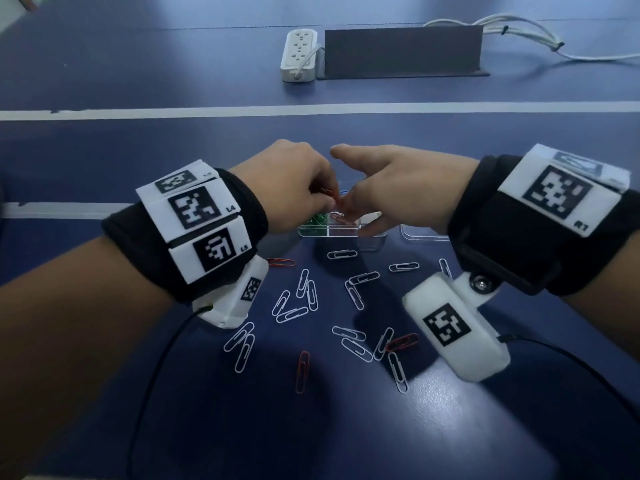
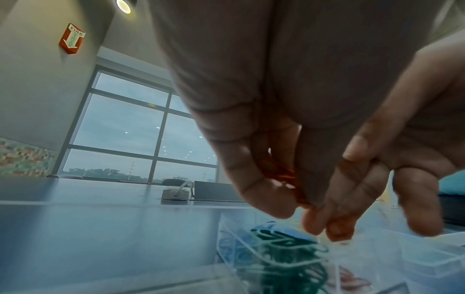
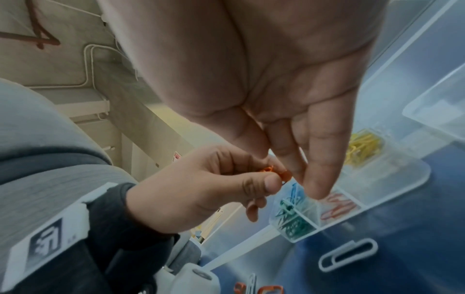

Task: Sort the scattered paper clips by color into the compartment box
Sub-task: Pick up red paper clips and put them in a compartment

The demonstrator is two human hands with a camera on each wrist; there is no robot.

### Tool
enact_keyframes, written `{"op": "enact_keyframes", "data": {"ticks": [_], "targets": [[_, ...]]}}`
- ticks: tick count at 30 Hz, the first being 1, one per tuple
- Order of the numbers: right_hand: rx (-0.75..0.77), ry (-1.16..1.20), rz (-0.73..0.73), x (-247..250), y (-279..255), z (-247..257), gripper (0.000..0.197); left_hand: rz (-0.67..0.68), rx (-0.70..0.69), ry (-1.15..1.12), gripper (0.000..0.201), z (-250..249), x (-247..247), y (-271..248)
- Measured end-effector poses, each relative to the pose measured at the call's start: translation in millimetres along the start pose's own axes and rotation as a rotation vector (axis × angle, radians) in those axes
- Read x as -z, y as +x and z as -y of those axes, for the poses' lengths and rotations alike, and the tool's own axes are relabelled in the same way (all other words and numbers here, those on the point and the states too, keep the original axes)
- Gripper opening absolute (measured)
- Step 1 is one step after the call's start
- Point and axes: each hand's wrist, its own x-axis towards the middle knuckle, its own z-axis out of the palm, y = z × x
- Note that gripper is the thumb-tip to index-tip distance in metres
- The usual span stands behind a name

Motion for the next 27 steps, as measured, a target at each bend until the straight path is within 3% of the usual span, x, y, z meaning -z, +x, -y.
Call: {"op": "enact_keyframes", "data": {"ticks": [5,12,17,25,27], "targets": [[0.072,-0.050,-0.011,-4.5,-5.0,-1.7,0.057,-0.021,0.023,-0.047,0.018,1.9,-0.6,-2.2],[0.092,0.044,-0.158,2.8,-9.0,-19.1,0.057,-0.024,-0.032,-0.022,0.016,-11.6,-5.0,6.2],[0.114,-0.343,-0.228,8.1,-23.6,-23.2,0.028,0.006,-0.088,0.038,0.019,-19.2,-9.0,9.7],[0.084,-0.850,-0.126,-18.8,-9.8,-12.6,0.004,-0.008,-0.066,-0.079,0.030,-13.3,-2.6,1.5],[0.071,-0.905,-0.135,-25.2,-7.4,-11.6,0.020,-0.027,-0.054,-0.117,0.025,-7.9,-0.1,-1.4]]}}
